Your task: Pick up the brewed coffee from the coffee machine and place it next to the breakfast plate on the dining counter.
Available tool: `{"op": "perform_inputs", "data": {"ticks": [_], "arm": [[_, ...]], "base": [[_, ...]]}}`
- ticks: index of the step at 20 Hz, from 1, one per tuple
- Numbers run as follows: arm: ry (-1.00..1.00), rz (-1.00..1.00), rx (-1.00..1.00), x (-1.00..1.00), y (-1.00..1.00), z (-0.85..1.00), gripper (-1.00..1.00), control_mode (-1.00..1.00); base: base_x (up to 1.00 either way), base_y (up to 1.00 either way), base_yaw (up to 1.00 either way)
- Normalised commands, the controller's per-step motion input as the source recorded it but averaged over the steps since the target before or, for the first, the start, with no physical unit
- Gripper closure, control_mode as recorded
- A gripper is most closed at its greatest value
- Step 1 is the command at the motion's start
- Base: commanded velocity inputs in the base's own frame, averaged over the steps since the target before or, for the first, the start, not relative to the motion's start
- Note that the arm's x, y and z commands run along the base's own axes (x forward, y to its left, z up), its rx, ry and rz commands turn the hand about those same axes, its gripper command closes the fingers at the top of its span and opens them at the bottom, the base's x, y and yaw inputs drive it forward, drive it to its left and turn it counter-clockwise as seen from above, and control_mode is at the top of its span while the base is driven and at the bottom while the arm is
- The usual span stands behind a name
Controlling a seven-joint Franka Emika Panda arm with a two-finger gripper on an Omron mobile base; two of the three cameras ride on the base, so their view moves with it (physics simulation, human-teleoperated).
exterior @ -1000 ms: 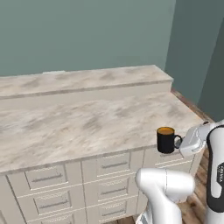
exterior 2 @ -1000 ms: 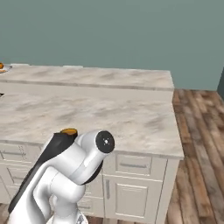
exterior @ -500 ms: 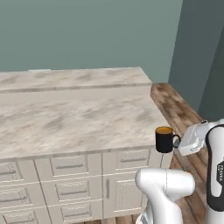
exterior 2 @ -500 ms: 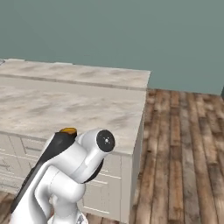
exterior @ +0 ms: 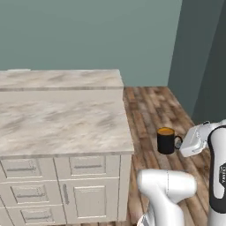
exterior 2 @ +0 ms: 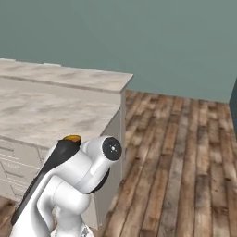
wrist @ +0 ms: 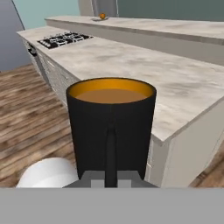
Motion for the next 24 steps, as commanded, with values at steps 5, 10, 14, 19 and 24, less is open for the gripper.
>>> {"op": "perform_inputs", "data": {"ticks": [5,10,14,19,24], "arm": [[0.00,0.00,0.00,0.00,0.00,0.00,1.00,1.00],[0.00,0.00,0.00,0.00,0.00,0.00,1.00,1.00],[0.00,0.00,0.00,0.00,0.00,0.00,1.00,1.00],[0.00,0.00,0.00,0.00,0.00,0.00,1.00,1.00],[0.00,0.00,0.00,0.00,0.00,0.00,1.00,1.00]], "base": [[0.62,-1.00,0.23],[0.91,-1.00,0.22],[1.00,-1.00,0.24],[1.00,-0.93,0.30],[1.00,-0.85,0.33]]}}
